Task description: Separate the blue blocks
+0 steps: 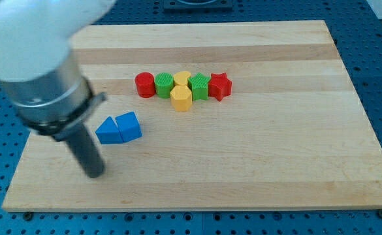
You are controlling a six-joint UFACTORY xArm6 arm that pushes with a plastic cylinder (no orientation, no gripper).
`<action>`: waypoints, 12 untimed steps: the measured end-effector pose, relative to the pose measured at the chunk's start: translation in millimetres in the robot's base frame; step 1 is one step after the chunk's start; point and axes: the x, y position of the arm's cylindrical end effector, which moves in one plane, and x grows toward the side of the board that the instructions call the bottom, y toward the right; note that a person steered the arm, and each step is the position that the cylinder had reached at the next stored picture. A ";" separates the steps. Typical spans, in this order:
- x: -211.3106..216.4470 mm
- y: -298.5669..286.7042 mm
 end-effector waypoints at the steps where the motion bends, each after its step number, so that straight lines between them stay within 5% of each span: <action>1: -24.8 -56.7; 3: -75.3 -80.6; 7: -75.5 82.9; 12: -82.7 131.7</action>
